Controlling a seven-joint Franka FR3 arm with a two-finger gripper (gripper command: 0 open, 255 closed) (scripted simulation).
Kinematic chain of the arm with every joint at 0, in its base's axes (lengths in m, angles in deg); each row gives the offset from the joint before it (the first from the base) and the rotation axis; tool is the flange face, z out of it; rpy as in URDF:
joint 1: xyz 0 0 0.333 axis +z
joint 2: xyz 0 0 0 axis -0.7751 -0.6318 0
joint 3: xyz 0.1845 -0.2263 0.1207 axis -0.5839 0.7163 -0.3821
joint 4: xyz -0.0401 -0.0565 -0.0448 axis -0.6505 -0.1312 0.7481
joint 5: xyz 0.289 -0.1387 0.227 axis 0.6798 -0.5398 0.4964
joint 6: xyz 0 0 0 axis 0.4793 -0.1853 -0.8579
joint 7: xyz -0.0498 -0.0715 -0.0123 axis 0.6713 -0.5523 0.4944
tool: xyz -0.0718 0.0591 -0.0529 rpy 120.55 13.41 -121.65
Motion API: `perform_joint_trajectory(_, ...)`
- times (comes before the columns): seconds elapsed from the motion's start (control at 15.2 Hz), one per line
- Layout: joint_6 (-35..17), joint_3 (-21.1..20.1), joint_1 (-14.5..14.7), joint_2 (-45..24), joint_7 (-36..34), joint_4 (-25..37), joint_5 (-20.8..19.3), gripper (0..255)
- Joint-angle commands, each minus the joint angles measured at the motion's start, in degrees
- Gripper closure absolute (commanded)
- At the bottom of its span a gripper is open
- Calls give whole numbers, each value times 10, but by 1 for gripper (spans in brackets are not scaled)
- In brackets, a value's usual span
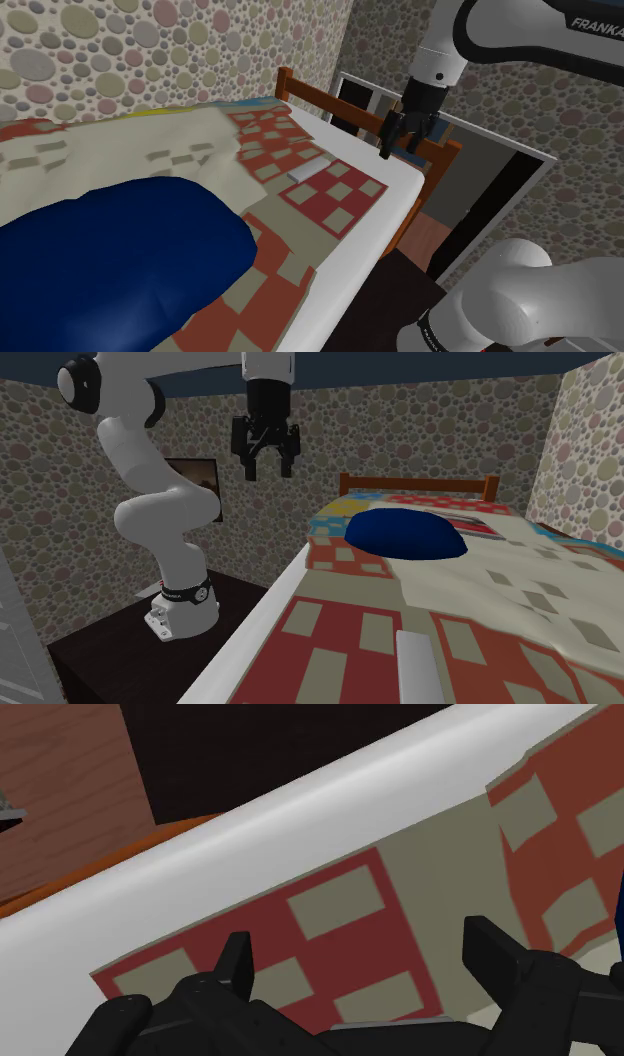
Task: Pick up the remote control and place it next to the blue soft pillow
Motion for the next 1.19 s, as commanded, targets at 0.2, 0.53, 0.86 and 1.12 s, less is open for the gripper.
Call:
perform_joint_trajectory(0.2, -54, -17, -15, -49, -57, -3, 13, 0)
perform_joint_trajectory(0.53, -138, -42, -40, -140, -148, 9, 25, 0)
perform_joint_trajectory(0.86, -211, -58, -65, -240, -238, 39, 25, 0)
perform_joint_trajectory(1.12, -260, -64, -81, -322, -308, 74, 18, 0)
